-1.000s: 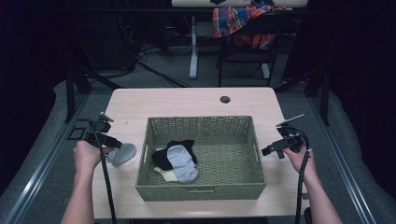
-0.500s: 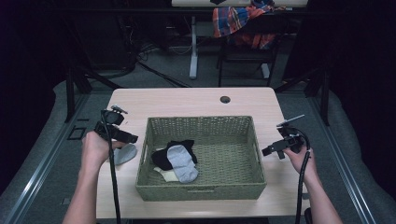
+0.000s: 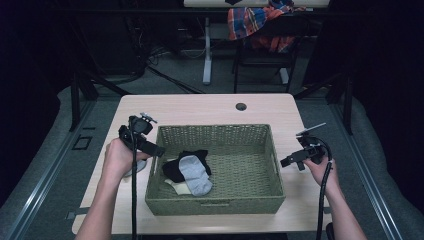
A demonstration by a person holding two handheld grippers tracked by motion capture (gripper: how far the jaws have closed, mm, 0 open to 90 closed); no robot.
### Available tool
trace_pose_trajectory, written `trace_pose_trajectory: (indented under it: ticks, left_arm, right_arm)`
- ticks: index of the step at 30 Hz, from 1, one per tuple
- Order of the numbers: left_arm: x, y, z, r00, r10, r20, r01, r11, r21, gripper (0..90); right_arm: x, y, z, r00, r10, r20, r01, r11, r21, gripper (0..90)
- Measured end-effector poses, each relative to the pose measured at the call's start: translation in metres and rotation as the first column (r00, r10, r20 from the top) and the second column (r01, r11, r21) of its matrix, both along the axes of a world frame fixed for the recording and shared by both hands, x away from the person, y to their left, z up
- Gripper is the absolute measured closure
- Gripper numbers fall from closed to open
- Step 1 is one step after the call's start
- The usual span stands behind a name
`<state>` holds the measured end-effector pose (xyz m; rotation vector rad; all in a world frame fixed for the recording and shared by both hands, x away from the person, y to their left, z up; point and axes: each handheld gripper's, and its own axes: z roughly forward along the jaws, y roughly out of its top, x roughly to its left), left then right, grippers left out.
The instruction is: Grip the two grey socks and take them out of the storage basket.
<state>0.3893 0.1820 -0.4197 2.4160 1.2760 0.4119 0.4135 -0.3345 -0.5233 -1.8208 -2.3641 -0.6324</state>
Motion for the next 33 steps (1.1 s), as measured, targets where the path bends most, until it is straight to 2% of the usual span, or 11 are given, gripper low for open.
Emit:
trace_pose_trajectory:
  ticks: [4,10,13,15,17,22,23,26,29,31,33]
  left_arm:
    - [-0.001,-0.009,-0.002,0.9997,-0.023,0.003,0.023,0.9997,0.008,0.0]
    - [-0.001,-0.026,-0.005,0.9970,-0.077,0.005,0.077,0.9970,0.002,0.0]
    - [-0.002,-0.036,-0.010,0.9943,-0.106,-0.004,0.106,0.9943,0.006,0.0]
    - [-0.002,-0.044,-0.014,0.9912,-0.131,-0.013,0.132,0.9913,0.010,0.2]
    - [-0.002,-0.051,-0.019,0.9877,-0.155,-0.018,0.156,0.9878,0.011,0.3]
    - [-0.002,-0.068,-0.031,0.9768,-0.208,-0.052,0.210,0.9772,0.033,2.5]
    - [-0.002,-0.071,-0.033,0.9740,-0.219,-0.057,0.221,0.9745,0.035,3.0]
    - [-0.003,-0.079,-0.040,0.9661,-0.245,-0.083,0.248,0.9678,0.040,5.0]
    - [-0.003,-0.085,-0.048,0.9563,-0.271,-0.109,0.278,0.9594,0.049,9.6]
    - [-0.003,-0.089,-0.053,0.9492,-0.287,-0.129,0.296,0.9539,0.051,15.0]
    - [-0.002,-0.093,-0.058,0.9428,-0.300,-0.145,0.310,0.9495,0.049,16.8]
  right_arm:
    - [0.000,0.000,0.001,0.9999,0.014,-0.009,-0.014,1.000,-0.008,9.8]
    - [0.000,0.000,0.000,1.0000,0.005,-0.004,-0.005,1.000,-0.003,9.8]
    - [-0.001,0.002,0.000,0.9998,-0.018,0.012,0.018,1.000,0.001,9.8]
    - [-0.001,0.001,0.000,0.9999,-0.013,0.008,0.013,1.000,0.002,9.8]
    - [0.000,0.000,0.001,1.0000,0.008,-0.004,-0.008,1.000,-0.006,9.8]
    - [0.000,-0.001,0.001,1.0000,0.004,-0.004,-0.004,1.000,0.001,9.8]
    - [-0.001,0.001,0.000,0.9997,-0.021,0.010,0.021,1.000,0.010,9.8]
    - [0.000,0.000,0.001,0.9999,0.008,-0.011,-0.008,1.000,-0.003,9.8]
    - [0.000,0.001,0.000,1.0000,-0.007,0.001,0.007,1.000,0.006,9.8]
    - [0.000,0.000,0.001,1.0000,0.006,-0.006,-0.006,1.000,-0.006,9.8]
    - [-0.001,0.001,0.000,0.9997,-0.023,0.011,0.023,1.000,0.005,9.8]
